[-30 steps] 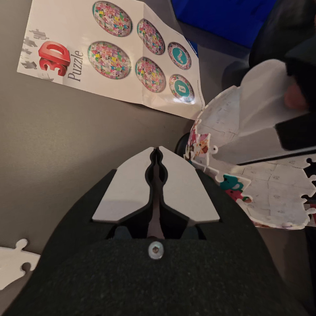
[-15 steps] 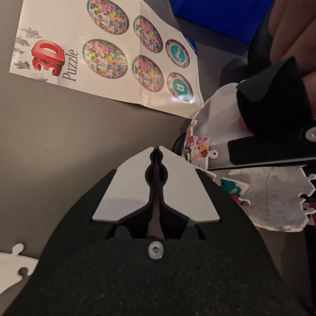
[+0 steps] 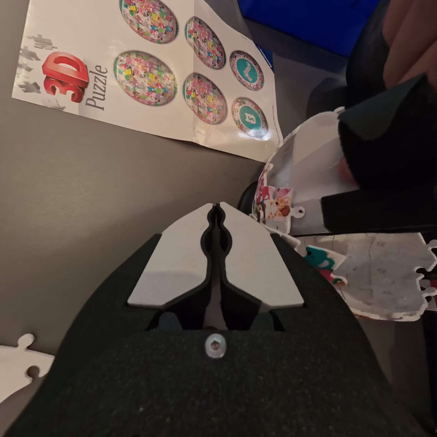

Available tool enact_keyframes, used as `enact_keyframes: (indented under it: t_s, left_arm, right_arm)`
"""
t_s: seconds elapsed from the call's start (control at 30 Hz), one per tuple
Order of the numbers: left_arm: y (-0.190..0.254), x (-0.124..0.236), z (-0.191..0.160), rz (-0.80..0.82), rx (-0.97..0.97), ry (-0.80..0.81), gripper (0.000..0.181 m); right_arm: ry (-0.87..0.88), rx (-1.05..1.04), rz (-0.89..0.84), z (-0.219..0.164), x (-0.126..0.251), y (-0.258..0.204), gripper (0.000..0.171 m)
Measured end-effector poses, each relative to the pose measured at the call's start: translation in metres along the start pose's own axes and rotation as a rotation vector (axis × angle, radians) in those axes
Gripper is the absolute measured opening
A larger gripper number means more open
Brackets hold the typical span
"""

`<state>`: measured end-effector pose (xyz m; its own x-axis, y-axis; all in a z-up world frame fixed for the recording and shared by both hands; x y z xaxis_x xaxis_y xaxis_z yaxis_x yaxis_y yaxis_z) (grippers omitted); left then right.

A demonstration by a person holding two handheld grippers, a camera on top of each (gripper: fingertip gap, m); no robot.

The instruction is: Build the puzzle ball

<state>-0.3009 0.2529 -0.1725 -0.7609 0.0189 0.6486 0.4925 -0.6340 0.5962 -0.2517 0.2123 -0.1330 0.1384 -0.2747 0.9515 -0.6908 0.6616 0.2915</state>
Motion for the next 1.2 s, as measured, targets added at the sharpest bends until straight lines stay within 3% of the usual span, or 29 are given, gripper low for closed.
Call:
enact_keyframes:
  t_s: [0.3,1.2]
  left_arm:
    - [-0.002,0.018,-0.004,-0.017,0.026,-0.012,0.000]
    - [0.000,0.007,-0.007,-0.038,0.006,-0.061,0.000]
  right_arm:
    - [0.001,-0.012,0.000,-0.005,0.006,-0.002,0.000]
    - [-0.003,-0.015,-0.016,-0.005,0.006,0.001,0.000]
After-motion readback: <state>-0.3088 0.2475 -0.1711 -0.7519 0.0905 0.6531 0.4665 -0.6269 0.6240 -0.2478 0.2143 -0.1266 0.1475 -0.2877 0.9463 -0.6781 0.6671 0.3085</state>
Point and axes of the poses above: each gripper's, where its closed fingertips meet, x back along the fingers, z out of its top, y = z × x across the jaws, the point moved 6 cm from there along x, back along the fingers, and after that the axes turned 14 degrees about x, right-handed, at the moved point
